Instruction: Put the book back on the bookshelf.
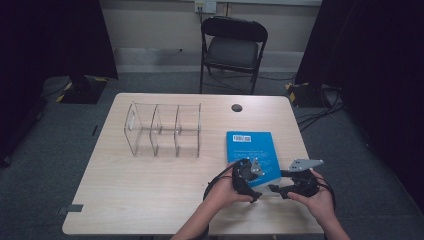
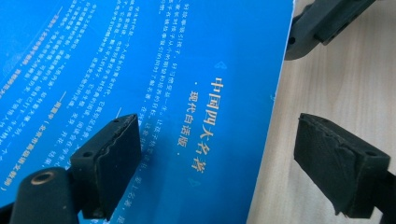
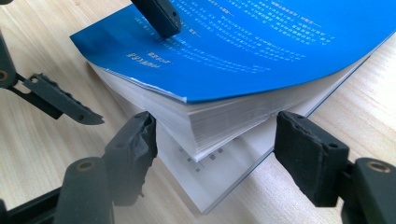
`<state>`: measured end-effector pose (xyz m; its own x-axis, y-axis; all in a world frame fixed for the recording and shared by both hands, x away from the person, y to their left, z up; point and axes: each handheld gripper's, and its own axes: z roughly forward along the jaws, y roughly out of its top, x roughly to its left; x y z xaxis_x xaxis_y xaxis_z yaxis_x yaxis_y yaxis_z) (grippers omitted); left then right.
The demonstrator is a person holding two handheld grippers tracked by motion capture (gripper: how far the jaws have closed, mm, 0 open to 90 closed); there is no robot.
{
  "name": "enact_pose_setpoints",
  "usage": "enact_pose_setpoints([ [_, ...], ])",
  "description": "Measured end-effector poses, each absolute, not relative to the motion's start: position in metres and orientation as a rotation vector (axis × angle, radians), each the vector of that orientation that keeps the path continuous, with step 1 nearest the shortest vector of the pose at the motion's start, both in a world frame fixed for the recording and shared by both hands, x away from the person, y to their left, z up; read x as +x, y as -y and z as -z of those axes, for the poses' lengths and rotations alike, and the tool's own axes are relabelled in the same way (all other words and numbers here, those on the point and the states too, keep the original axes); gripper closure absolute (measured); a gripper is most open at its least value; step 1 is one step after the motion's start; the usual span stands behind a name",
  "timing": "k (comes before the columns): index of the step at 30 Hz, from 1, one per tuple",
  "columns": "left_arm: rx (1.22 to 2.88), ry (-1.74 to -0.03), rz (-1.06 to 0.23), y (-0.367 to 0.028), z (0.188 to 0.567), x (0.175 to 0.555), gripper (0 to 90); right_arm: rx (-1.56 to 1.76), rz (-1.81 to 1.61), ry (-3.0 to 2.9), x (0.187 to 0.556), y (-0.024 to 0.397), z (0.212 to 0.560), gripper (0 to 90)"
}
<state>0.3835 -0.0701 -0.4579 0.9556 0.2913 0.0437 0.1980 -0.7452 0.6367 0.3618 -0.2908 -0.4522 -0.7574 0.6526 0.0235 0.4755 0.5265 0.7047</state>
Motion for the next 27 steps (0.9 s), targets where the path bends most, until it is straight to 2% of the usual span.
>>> enact_pose_setpoints([
  [13, 2.430, -0.332, -0.252, 0.081, 0.464, 0.385, 11.1, 0.964, -1.066, -2.509, 0.361, 0.290, 0.451, 30.5],
  [15, 2.405, -0.337, -0.299, 0.083, 0.467, 0.384, 11.1, 0.969, -1.074, -2.506, 0.361, 0.291, 0.451, 30.6],
  [27, 2.404, -0.363, -0.341, 0.086, 0.469, 0.386, 10.4, 0.995, -1.105, -2.489, 0.361, 0.290, 0.450, 30.8],
])
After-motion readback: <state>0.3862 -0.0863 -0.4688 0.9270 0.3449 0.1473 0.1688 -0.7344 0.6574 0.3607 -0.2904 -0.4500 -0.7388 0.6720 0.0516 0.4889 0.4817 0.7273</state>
